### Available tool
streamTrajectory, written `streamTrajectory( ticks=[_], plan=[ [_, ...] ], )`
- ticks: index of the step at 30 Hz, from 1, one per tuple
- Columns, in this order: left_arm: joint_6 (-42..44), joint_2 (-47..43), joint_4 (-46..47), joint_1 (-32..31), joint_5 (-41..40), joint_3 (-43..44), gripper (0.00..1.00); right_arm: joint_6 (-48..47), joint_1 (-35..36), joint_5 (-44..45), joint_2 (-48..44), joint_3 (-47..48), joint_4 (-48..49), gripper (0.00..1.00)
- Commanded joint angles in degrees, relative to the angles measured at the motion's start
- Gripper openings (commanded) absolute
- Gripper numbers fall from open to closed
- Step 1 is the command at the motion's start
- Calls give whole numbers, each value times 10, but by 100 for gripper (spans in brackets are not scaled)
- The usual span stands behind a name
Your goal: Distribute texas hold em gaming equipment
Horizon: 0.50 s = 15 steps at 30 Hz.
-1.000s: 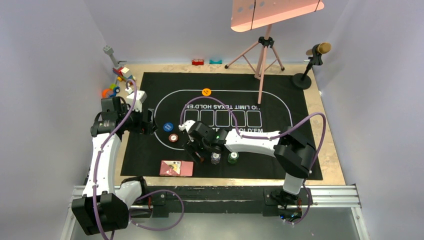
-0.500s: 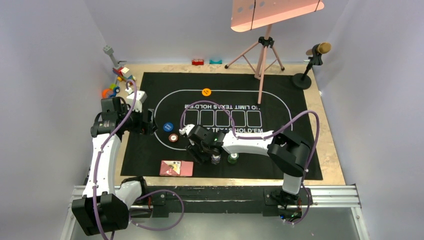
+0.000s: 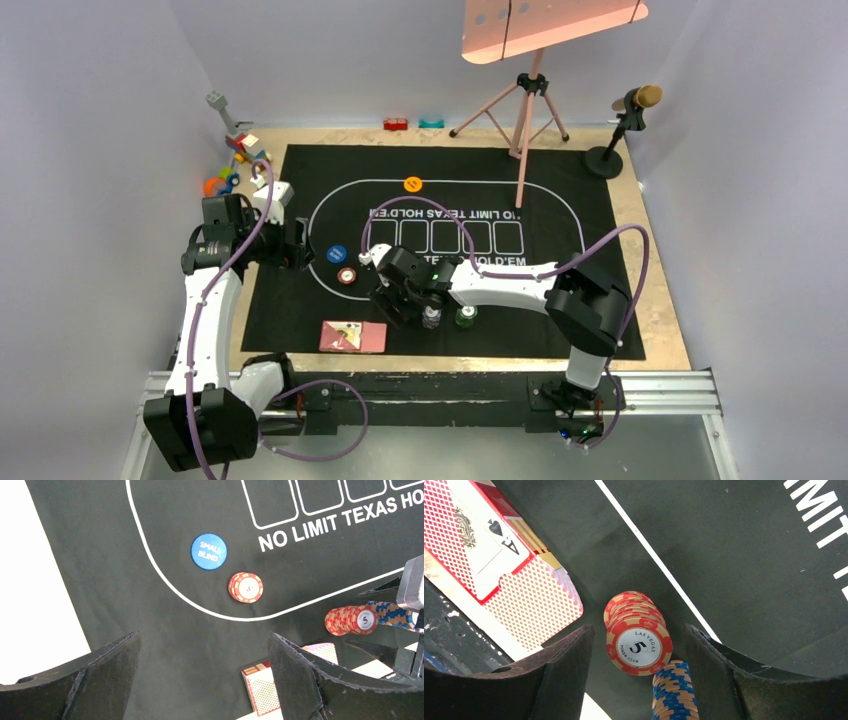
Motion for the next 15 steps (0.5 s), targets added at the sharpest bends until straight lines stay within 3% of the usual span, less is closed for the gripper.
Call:
streamTrajectory(
  ticks=[1,10,15],
  plan=[
    [8,-12,20,5,15,-3,100,-3,2,-2,-23,16,-3,68],
    [8,-22,23,4,14,-7,100,1,2,-5,-18,13,1,51],
    [9,-20,23,4,14,-7,100,5,2,1,-34,17,-2,28]
  ],
)
